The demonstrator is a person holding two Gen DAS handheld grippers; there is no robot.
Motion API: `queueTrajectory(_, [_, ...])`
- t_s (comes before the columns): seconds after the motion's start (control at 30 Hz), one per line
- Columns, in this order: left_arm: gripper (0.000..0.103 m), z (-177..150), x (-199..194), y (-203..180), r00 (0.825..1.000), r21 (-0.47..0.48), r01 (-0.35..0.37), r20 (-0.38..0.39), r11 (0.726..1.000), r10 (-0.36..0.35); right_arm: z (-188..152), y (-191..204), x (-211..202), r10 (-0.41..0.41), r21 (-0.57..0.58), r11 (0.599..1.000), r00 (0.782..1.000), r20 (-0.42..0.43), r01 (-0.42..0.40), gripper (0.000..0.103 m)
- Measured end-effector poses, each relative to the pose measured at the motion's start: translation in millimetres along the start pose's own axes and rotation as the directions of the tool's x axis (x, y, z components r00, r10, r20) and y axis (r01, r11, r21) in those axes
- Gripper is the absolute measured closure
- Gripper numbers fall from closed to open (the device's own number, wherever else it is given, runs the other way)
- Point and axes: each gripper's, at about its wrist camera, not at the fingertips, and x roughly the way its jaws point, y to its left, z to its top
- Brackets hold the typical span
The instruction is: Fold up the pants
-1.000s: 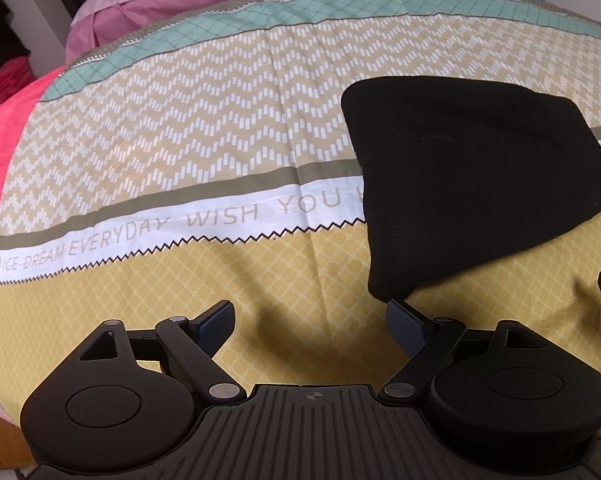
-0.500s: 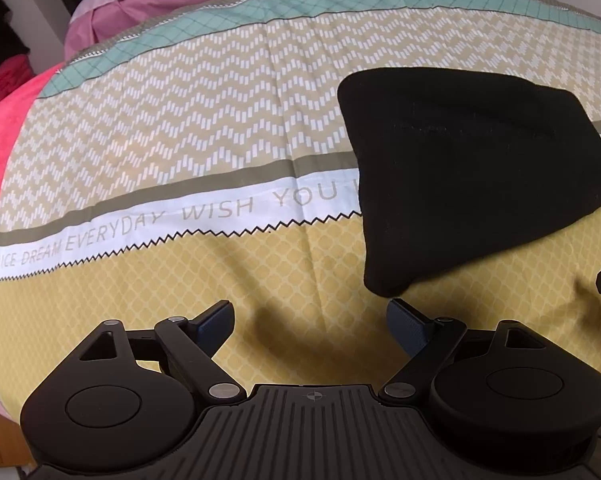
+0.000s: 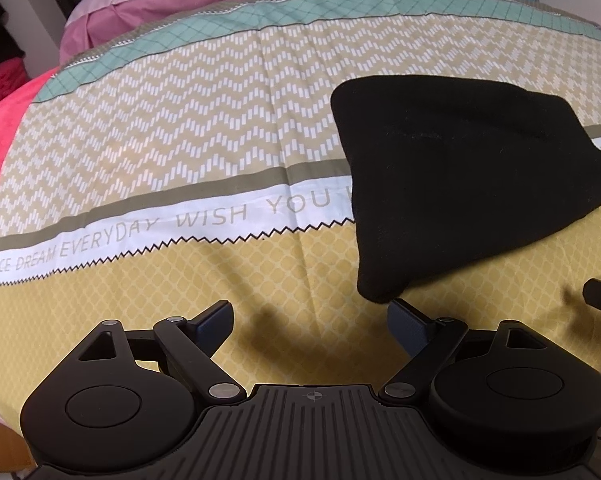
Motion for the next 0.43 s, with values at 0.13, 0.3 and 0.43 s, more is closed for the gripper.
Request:
queueTrajectory(0.13, [0.0, 0.3, -0.7, 0.2, 1.0, -0.002, 0.006, 0.001, 1.0, -0.006, 0.5, 2.8, 0.1, 0.005, -0.008, 1.0, 1.0, -0.002, -0.005, 0.012])
queueTrajectory(0.3, [0.0, -0.4, -0.1, -1.0, 1.0, 0.008, -0.001, -0.003, 1.0, 0.001, 0.8, 5.3, 0.1, 0.007, -0.013, 1.0, 1.0, -0.004, -0.007, 0.012])
queueTrajectory(0.43, [0.0, -0.6, -0.6, -2.0, 1.0, 0.016, -0.02, 0.0, 1.0, 0.02, 1.2, 6.0, 0.3, 0.009, -0.014, 1.0, 1.0, -0.005, -0.009, 0.012])
